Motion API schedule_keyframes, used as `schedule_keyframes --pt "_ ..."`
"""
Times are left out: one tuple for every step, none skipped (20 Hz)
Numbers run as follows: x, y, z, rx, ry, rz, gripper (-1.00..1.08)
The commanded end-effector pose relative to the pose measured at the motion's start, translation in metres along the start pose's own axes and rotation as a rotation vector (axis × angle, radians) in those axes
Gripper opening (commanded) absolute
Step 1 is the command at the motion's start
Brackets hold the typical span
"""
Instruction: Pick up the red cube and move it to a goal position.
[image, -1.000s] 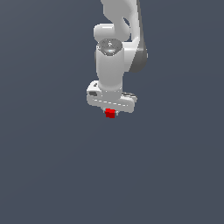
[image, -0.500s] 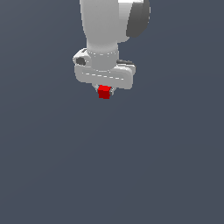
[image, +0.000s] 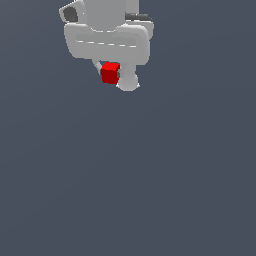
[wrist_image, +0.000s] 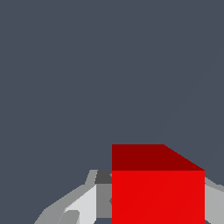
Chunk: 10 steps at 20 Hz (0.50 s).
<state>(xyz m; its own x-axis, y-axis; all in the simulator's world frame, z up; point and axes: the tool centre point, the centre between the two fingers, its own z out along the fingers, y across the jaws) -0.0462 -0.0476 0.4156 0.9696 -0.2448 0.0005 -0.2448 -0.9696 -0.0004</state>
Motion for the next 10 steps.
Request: schedule_keyframes --pt "-0.001 0.005 -0.025 0.000 -0.001 0.000 -1.00" --pt "-0.001 0.007 -0.033 0.000 -0.001 0.000 -1.00" --pt "0.000 0.008 -0.041 0.000 -0.001 0.000 -1.00" --pt "0.000 0.009 -0.049 0.000 -0.001 -0.001 -1.00" --pt "0.000 0.010 -0.056 0.000 -0.001 -0.001 -1.00" --pt "0.000 0.012 -0.062 0.000 -0.001 -0.001 -1.00" --pt "0.000 0.013 -0.068 0.000 -0.001 -0.001 -1.00" --pt "0.000 0.014 -0.073 0.000 -0.001 -0.001 -1.00" --pt "0.001 0.015 -0.078 0.000 -0.001 -0.001 -1.00" --pt "0.001 0.016 -0.083 0.000 -0.001 -0.001 -1.00"
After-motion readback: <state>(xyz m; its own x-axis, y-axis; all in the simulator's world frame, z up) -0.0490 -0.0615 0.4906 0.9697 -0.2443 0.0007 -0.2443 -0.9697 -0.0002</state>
